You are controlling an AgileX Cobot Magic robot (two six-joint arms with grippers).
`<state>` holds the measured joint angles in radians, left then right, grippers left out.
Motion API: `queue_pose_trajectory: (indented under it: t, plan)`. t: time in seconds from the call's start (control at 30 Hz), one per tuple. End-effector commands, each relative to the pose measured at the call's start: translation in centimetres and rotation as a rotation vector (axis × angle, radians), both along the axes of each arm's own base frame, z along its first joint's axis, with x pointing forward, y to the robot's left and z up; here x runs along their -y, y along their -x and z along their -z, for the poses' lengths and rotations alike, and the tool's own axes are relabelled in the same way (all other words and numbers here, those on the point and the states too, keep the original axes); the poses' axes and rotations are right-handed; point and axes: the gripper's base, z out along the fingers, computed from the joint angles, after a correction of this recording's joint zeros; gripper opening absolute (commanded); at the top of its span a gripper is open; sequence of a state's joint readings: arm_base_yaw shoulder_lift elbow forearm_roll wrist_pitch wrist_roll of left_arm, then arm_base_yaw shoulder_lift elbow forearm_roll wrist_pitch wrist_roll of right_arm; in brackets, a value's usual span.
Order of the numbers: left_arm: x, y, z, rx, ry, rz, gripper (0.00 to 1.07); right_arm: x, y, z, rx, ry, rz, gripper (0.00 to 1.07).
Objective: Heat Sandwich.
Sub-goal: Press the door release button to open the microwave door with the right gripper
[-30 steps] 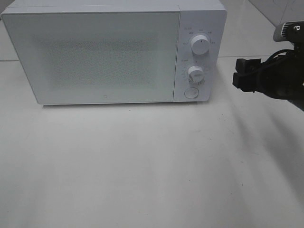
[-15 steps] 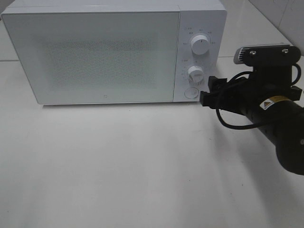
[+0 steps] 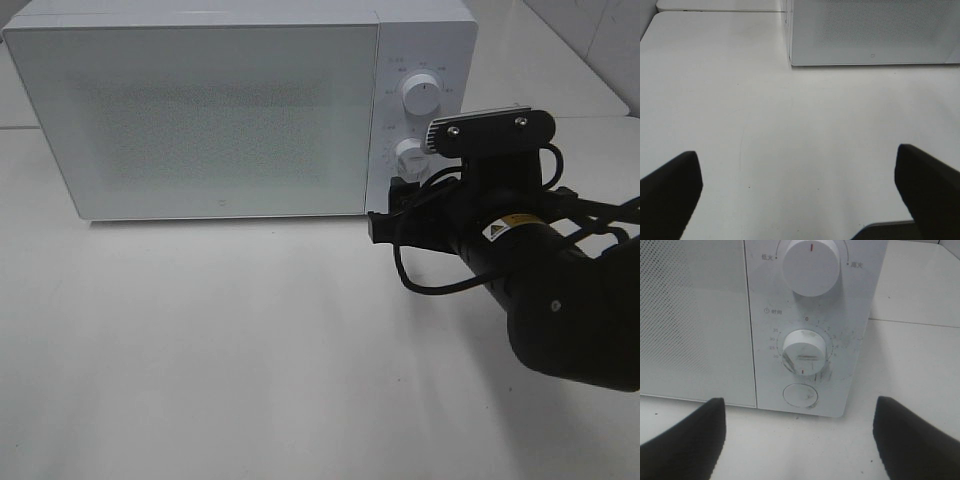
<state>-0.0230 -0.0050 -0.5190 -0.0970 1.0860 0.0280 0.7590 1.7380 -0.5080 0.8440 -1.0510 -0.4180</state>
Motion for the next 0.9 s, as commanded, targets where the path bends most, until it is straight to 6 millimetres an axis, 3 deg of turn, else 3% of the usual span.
queue_pose_trajectory:
  t: [0.03,0.23,0.4,0.7,0.73,0.87,0.9]
  plan:
    - [0.06,-0.04,0.00,0.012,0.010,-0.001,0.98,-0.29,0.01,-0.25,0.011,0.007,0.010,0.76]
    - [0.06,-0.04,0.00,0.012,0.010,-0.001,0.98,-0.35,0.07,-0.08,-0.010,-0.009,0.008,0.76]
    - [0.06,-0.04,0.00,0.012,0.010,-0.001,0.98,-0.41,0.14,0.10,-0.039,-0.138,0.044,0.76]
    - [0.06,-0.04,0.00,0.012,0.010,-0.001,0.98,-0.47,0.23,0.32,-0.091,-0.534,0.176,0.76]
    - [0.06,-0.04,0.00,0.012,0.010,-0.001,0.98,-0.49,0.25,0.36,-0.106,-0.656,0.219,0.76]
    - [0.06,-0.04,0.00,0.012,0.010,-0.001,0.98,-0.52,0.29,0.45,-0.128,-0.824,0.280,0.75]
    - [0.06,-0.04,0.00,0.012,0.010,-0.001,0.98,-0.53,0.29,0.45,-0.136,-0.943,0.322,0.74]
